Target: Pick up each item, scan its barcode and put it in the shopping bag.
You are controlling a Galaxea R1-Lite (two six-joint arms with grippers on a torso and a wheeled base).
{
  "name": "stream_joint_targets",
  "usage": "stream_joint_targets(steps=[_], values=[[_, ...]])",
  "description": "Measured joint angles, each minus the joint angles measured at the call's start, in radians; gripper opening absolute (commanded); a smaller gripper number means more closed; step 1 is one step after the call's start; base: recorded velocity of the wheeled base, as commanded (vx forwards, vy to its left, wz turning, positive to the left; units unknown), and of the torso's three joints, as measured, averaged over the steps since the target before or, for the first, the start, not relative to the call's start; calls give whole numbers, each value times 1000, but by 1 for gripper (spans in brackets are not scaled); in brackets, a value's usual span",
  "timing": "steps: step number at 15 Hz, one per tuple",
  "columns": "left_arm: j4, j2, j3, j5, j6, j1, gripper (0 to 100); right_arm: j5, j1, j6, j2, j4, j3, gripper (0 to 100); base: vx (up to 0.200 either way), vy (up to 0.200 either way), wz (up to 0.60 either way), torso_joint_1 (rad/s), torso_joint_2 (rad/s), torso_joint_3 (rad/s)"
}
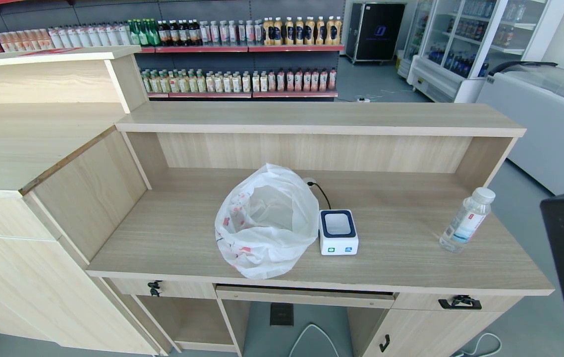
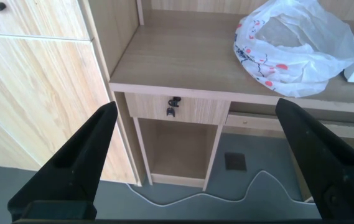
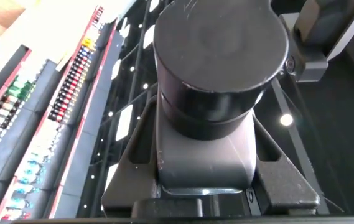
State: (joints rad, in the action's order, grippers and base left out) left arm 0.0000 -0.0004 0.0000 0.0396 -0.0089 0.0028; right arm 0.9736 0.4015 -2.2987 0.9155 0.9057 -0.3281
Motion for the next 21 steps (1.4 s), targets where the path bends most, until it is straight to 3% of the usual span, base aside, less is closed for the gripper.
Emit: stream_joint_targets(steps=[3,5,8,12,14,15,16,18,21], values=[[0,0,0,0,0,0,100,-13,-3,86,2,-6,-4,0,0,0,0,0,0,0],[0,0,0,0,0,0,100,-133,-37,309,6,-6,-31,0,0,0,0,0,0,0],[0,0,0,0,0,0,100,-460,-95,717,19,-47,-60,0,0,0,0,0,0,0],[0,0,0,0,0,0,100,-881,-221,1169,19,-250,-70,0,0,0,0,0,0,0],[0,0,0,0,0,0,100,-1136,-260,1485,16,-440,-116,0,0,0,0,0,0,0],[0,0,0,0,0,0,100,-1220,-273,1715,20,-622,-177,0,0,0,0,0,0,0],[0,0,0,0,0,0,100,-1278,-287,1937,28,-783,-251,0,0,0,0,0,0,0],[0,0,0,0,0,0,100,-1340,-335,2163,47,-985,-373,0,0,0,0,0,0,0],[0,0,0,0,0,0,100,-1314,-408,2190,54,-1001,-411,0,0,0,0,0,0,0]])
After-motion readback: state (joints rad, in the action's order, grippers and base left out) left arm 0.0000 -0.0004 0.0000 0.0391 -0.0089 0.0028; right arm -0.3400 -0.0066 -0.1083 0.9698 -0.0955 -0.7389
